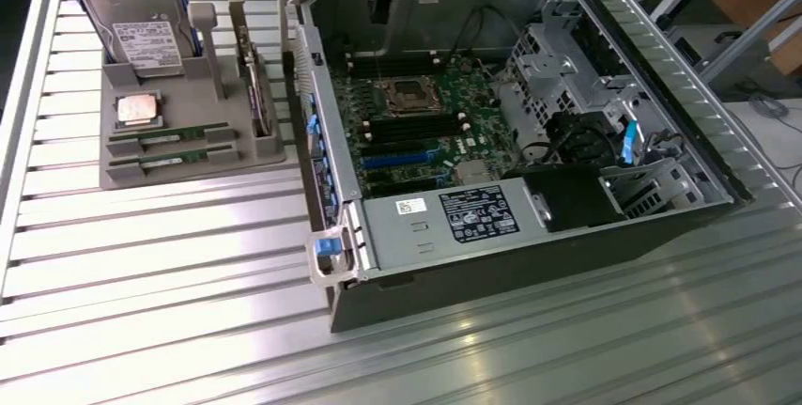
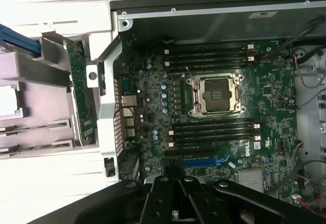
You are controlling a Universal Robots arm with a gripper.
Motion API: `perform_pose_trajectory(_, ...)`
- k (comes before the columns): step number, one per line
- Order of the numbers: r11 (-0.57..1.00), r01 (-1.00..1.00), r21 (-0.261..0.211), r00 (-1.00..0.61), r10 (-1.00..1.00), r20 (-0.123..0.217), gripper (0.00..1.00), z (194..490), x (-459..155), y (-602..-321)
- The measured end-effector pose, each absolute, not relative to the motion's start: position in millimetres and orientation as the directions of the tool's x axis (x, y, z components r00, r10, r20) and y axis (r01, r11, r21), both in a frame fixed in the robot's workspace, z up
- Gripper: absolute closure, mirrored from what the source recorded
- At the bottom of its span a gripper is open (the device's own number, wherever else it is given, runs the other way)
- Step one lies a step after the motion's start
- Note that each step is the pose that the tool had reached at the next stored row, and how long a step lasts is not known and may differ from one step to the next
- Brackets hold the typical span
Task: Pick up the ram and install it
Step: 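Reach for the ram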
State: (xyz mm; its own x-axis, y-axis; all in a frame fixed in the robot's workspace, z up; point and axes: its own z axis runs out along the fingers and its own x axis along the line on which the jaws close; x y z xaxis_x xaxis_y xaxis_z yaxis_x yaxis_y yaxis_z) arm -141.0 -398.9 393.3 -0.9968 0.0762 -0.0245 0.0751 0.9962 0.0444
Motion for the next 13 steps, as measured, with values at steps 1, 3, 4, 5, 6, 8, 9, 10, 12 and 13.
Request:
perform_pose_trajectory(1, 0.996, 0.075, 0.044, -0.997, 0.076, -0.025, 0.89, 393.3, -141.5, -398.9)
perform_pose_trajectory(3, 0.996, 0.075, 0.044, -0.997, 0.076, -0.025, 0.89, 393.3, -142.8, -398.9)
perform_pose_trajectory(4, 0.996, 0.075, 0.044, -0.997, 0.076, -0.025, 0.89, 393.3, -143.3, -398.9)
perform_pose_trajectory(5, 0.996, 0.075, 0.044, -0.997, 0.076, -0.025, 0.89, 393.3, -144.0, -398.9)
perform_pose_trajectory(6, 0.996, 0.075, 0.044, -0.997, 0.076, -0.025, 0.89, 393.3, -144.4, -398.9)
perform_pose_trajectory(8, 0.996, 0.075, 0.044, -0.997, 0.076, -0.025, 0.89, 393.3, -145.7, -398.9)
perform_pose_trajectory(9, 0.996, 0.075, 0.044, -0.997, 0.076, -0.025, 0.89, 393.3, -146.3, -398.9)
perform_pose_trajectory(10, 0.996, 0.075, 0.044, -0.997, 0.076, -0.025, 0.89, 393.3, -146.8, -398.9)
perform_pose_trajectory(12, 0.996, 0.075, 0.044, -0.997, 0.076, -0.025, 0.89, 393.3, -147.6, -398.9)
perform_pose_trajectory(13, 0.996, 0.075, 0.044, -0.997, 0.076, -0.024, 0.89, 393.3, -148.0, -398.9)
